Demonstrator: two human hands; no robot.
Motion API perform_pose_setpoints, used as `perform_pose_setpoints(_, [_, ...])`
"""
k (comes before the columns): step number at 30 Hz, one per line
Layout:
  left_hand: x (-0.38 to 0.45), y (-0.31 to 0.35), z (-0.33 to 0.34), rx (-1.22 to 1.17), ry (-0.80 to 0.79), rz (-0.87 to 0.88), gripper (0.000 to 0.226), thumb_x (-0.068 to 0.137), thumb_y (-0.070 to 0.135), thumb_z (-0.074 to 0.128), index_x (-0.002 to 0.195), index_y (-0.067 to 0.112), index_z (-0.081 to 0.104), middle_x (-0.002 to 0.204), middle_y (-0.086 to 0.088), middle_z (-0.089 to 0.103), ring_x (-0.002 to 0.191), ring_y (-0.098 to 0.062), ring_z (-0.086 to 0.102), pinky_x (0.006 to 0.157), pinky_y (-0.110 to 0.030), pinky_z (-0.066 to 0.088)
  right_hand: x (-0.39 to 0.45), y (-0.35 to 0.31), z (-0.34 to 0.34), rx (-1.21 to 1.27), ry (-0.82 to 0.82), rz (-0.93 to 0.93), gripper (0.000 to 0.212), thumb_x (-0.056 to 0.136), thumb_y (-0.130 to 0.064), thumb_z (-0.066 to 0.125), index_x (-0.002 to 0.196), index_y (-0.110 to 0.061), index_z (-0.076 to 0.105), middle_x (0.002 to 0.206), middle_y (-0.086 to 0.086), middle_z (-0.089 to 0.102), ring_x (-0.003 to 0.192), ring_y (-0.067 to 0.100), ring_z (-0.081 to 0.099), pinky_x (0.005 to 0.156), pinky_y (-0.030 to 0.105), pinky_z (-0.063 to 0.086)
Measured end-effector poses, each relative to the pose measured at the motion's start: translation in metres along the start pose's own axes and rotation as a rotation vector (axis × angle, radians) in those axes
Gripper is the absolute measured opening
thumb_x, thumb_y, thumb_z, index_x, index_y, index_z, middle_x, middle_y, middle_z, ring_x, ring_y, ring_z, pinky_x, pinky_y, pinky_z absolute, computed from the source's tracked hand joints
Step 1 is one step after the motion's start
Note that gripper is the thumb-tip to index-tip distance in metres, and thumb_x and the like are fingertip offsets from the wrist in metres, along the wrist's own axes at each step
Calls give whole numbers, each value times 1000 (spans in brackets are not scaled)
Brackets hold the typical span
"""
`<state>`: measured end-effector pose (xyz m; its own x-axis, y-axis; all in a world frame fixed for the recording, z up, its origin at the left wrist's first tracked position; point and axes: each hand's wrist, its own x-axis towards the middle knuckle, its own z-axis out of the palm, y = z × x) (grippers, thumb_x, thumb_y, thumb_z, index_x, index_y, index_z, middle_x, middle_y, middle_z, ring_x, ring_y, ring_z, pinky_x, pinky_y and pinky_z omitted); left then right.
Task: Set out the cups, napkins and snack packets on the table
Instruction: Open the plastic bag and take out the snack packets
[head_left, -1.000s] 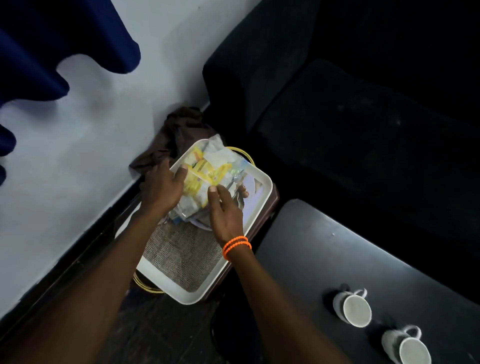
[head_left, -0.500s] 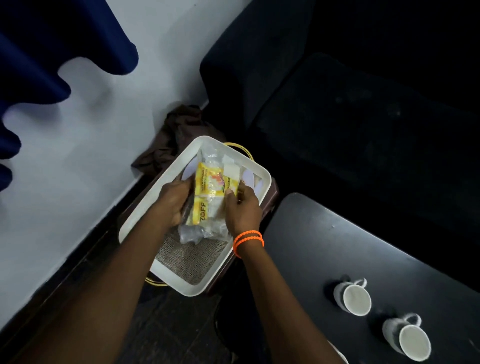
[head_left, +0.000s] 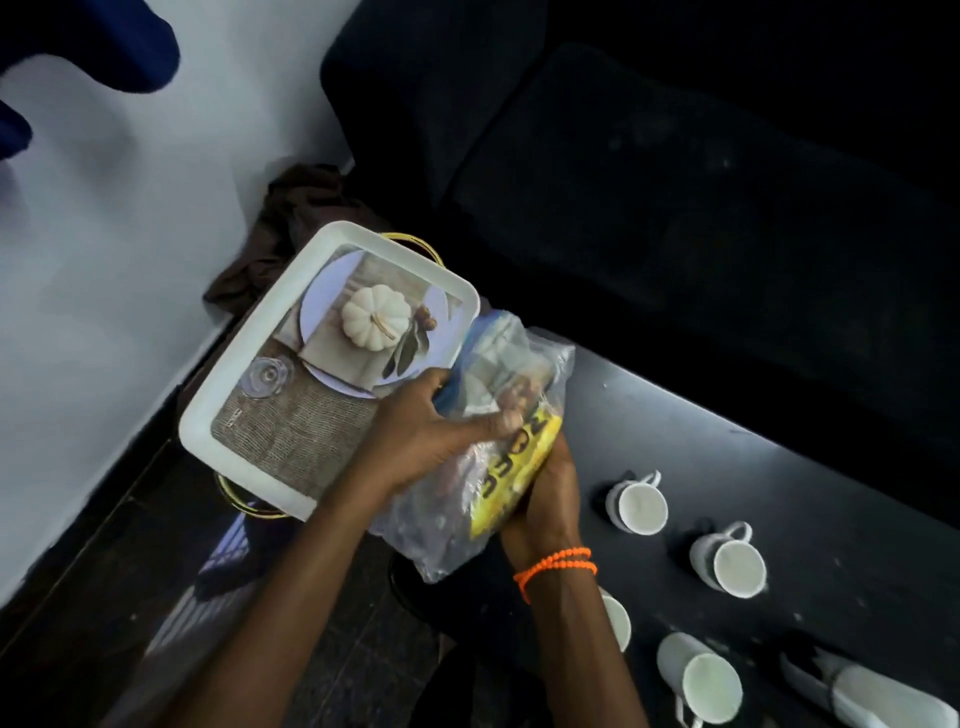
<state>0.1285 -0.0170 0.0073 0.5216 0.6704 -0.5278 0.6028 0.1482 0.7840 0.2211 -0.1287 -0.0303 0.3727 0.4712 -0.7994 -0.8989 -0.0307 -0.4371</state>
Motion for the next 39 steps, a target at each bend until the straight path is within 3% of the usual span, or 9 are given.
perform_pose_setpoints(4, [-13,-7,44,134,113,-64,43,76,56,84,97,22,69,80,10,69,71,2,63,59,-13,46,12,16,-39,-178,369,1,44,102,-44,52,115,-8,74,109,16,79,89,26,77,84,44,64])
perform_pose_setpoints(8, [-30,-13,73,-460,12,-361,39,96,50,67,110,15,78,103,-7,83,99,-20,78,91,-37,61,21,22,-65,-311,481,-36,53,98,-56,45,106,-13,75,106,13,77,101,33,73,100,52,56])
perform_pose_setpoints(11, [-46,-15,81,-686,7,-383,23,104,17,57,107,8,78,103,-16,81,96,-28,75,93,-42,57,-7,10,-67,-435,476,-246,57,83,-68,50,100,-19,72,101,2,77,100,25,72,96,46,57])
perform_pose_setpoints(15, [-70,-10,94,-634,-18,-322,11,95,5,69,99,7,80,94,-16,81,81,-22,75,75,-31,62,-61,-4,-71,-529,234,-459,39,85,-61,67,98,-24,72,96,-3,79,90,12,74,81,32,60])
perform_pose_setpoints(20, [-78,-5,114,-640,-87,-323,24,75,4,85,98,-1,80,96,-20,81,80,-23,76,67,-27,62,-81,-12,-70,-628,112,-448,21,81,-42,82,90,-25,73,83,-8,79,74,6,72,70,29,57])
perform_pose_setpoints(25, [-76,-9,106,-604,-209,-262,21,88,-8,70,97,8,81,93,-17,80,81,-19,76,77,-28,63,-69,-23,-72,-481,43,-328,18,94,-26,74,98,-9,79,95,14,81,88,21,72,87,48,60])
perform_pose_setpoints(29, [-73,-3,89,-746,43,-270,9,90,8,72,100,7,75,87,-13,78,72,-16,72,72,-30,62,-70,-33,-72,-488,-33,-306,20,98,-19,69,88,-5,79,83,8,79,73,13,71,67,28,58])
perform_pose_setpoints(34, [-86,4,60,-283,653,-67,10,97,21,71,90,27,71,70,8,75,61,-5,69,62,-26,56,-75,-57,-72,-870,391,-622,26,97,-17,66,74,-8,73,67,1,73,66,22,69,62,29,51])
perform_pose_setpoints(39, [-98,9,54,-147,755,143,6,93,40,70,88,41,67,73,9,71,68,-15,71,65,-29,55,-99,-68,-53,-1009,570,-1022,7,89,-7,74,96,-6,76,93,7,69,85,22,67,80,28,57])
